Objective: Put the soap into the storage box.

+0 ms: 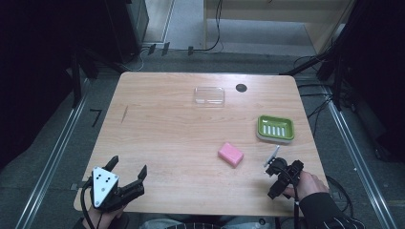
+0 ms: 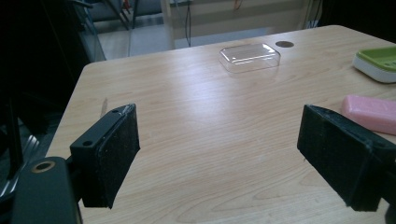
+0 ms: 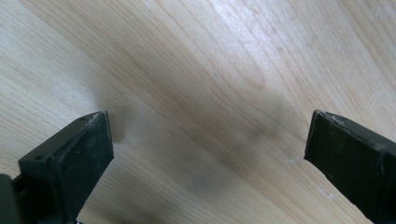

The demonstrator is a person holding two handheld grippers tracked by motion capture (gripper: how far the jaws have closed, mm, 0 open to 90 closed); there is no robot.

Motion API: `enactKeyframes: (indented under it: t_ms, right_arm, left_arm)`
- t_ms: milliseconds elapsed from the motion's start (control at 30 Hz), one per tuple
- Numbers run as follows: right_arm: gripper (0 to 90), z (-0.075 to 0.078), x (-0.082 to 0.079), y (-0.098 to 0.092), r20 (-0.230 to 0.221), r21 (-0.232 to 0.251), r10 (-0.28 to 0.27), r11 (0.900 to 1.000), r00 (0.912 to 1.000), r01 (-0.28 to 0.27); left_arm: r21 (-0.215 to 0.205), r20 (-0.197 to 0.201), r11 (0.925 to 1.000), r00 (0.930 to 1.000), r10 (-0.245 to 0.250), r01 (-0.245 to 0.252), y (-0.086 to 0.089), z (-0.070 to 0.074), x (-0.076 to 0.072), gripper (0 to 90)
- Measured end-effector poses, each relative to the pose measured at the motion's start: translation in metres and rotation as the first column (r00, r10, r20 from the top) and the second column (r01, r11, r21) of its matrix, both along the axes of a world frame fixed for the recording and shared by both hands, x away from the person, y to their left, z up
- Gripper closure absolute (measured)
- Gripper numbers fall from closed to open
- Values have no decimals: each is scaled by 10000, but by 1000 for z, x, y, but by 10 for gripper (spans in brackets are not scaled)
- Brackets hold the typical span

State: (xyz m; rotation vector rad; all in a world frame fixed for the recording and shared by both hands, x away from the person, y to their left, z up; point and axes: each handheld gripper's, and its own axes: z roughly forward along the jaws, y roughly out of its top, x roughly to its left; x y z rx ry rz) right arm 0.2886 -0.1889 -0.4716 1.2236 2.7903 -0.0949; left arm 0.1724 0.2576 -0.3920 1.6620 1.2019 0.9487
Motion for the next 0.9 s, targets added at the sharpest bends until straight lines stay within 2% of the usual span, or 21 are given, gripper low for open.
enactKeyframes:
  t_ms: [200, 400, 900]
  right_arm:
    - [14, 1, 0, 10, 10, -37, 191, 9998, 9998, -191]
    - [14, 6, 9, 21, 179, -10, 333, 9994, 9993, -333]
    - [13, 12, 23, 35, 239, -70, 448, 9990, 9987, -446]
  left_arm:
    - [-28, -16, 10000, 10000, 22, -23, 1, -1, 2, 134]
    - [-4, 1, 10000, 10000, -48, 48, 0, -1, 2, 133]
    - [-47, 2, 10000, 10000, 5, -5, 0, -1, 3, 133]
